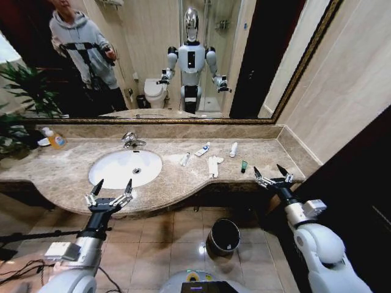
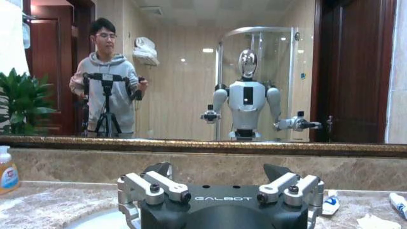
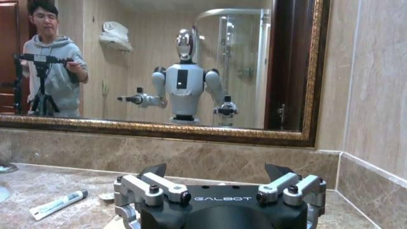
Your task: Pick up the trash from the sink and place it in the trash bin.
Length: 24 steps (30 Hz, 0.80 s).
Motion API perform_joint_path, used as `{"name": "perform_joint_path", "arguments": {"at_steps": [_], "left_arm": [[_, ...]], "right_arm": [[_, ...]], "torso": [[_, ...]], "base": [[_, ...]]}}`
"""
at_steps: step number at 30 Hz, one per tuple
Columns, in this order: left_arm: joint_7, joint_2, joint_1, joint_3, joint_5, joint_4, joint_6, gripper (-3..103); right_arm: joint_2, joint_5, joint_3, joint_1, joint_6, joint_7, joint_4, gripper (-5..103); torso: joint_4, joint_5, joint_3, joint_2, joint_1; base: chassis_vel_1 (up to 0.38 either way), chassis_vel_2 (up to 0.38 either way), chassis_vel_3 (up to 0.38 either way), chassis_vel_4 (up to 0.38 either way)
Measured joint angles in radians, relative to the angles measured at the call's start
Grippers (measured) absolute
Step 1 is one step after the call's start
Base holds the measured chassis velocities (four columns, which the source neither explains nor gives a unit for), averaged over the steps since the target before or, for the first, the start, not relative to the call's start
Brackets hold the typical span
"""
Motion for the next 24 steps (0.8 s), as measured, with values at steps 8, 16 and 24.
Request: {"name": "perform_joint_path", "arguments": {"at_steps": [8,16,24], "left_arm": [[0.000,0.000,0.000,0.000,0.000,0.000,0.000,100],[0.000,0.000,0.000,0.000,0.000,0.000,0.000,100],[0.000,0.000,0.000,0.000,0.000,0.000,0.000,100]], "right_arm": [[0.002,0.012,-0.011,0.013,-0.008,0.013,-0.003,100],[0.004,0.011,-0.029,0.017,-0.006,0.016,-0.007,100],[0.002,0.026,-0.042,0.034,-0.005,0.039,-0.016,100]], "torso": [[0.0000,0.0000,0.000,0.000,0.000],[-0.0001,0.0000,0.000,0.000,0.000],[0.0000,0.0000,0.000,0.000,0.000]], "base": [[0.000,0.000,0.000,0.000],[0.000,0.000,0.000,0.000],[0.000,0.000,0.000,0.000]]}}
